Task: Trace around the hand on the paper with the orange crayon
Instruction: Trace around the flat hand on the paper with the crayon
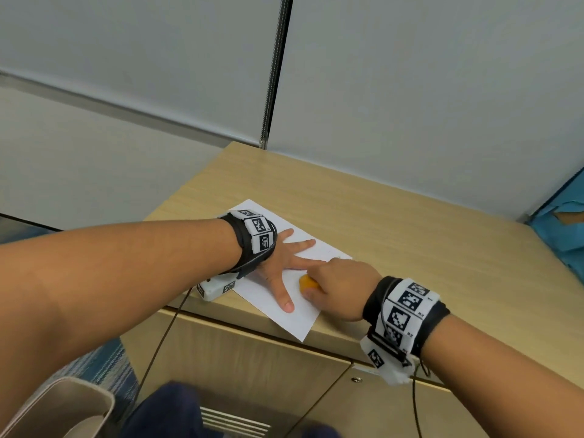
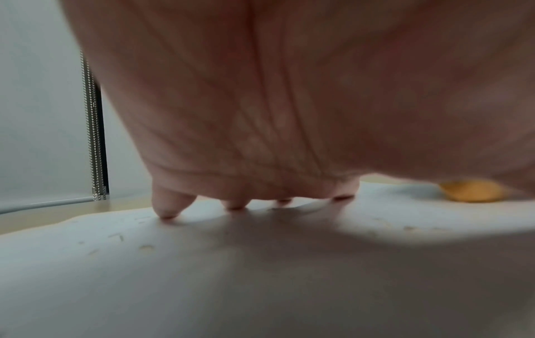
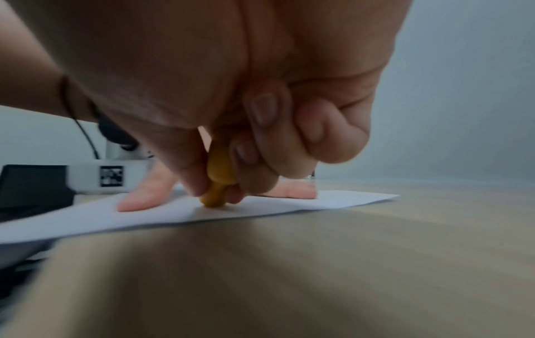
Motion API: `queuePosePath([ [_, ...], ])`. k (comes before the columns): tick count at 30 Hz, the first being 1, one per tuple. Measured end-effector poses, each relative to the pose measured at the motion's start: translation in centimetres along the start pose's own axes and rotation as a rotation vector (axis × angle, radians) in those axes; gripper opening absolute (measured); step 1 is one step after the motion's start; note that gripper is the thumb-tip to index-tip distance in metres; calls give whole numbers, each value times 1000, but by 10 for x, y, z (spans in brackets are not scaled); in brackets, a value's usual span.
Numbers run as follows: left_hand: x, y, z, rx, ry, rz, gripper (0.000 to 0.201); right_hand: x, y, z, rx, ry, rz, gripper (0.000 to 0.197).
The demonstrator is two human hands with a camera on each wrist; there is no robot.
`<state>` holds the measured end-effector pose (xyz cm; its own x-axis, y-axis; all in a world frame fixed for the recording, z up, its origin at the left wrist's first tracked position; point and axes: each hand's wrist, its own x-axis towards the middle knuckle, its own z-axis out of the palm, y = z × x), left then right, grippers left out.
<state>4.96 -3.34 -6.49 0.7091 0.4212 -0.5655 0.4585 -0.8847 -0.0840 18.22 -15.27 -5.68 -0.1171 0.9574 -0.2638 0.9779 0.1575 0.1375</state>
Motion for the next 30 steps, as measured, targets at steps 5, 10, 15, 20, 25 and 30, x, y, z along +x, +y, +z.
queuePosePath([
  [5, 2, 1, 4, 0, 12, -19, 122, 6, 15, -7, -95, -3, 115, 38],
  [10, 3, 0, 5, -1, 22, -5, 123, -4, -8, 1, -52, 14, -49, 43],
  [15, 2, 1, 5, 7, 13, -20, 127, 4, 9, -9, -46, -7, 71, 38],
  [20, 5, 0, 6, 10, 9, -14, 130, 1, -10, -5, 39, -60, -70, 38],
  [25, 4, 1, 5, 19, -4, -31, 129, 10, -1, -10, -53, -21, 35, 37],
  [30, 4, 0, 5, 16, 5, -24, 130, 4, -11, -8, -5, -13, -64, 36],
])
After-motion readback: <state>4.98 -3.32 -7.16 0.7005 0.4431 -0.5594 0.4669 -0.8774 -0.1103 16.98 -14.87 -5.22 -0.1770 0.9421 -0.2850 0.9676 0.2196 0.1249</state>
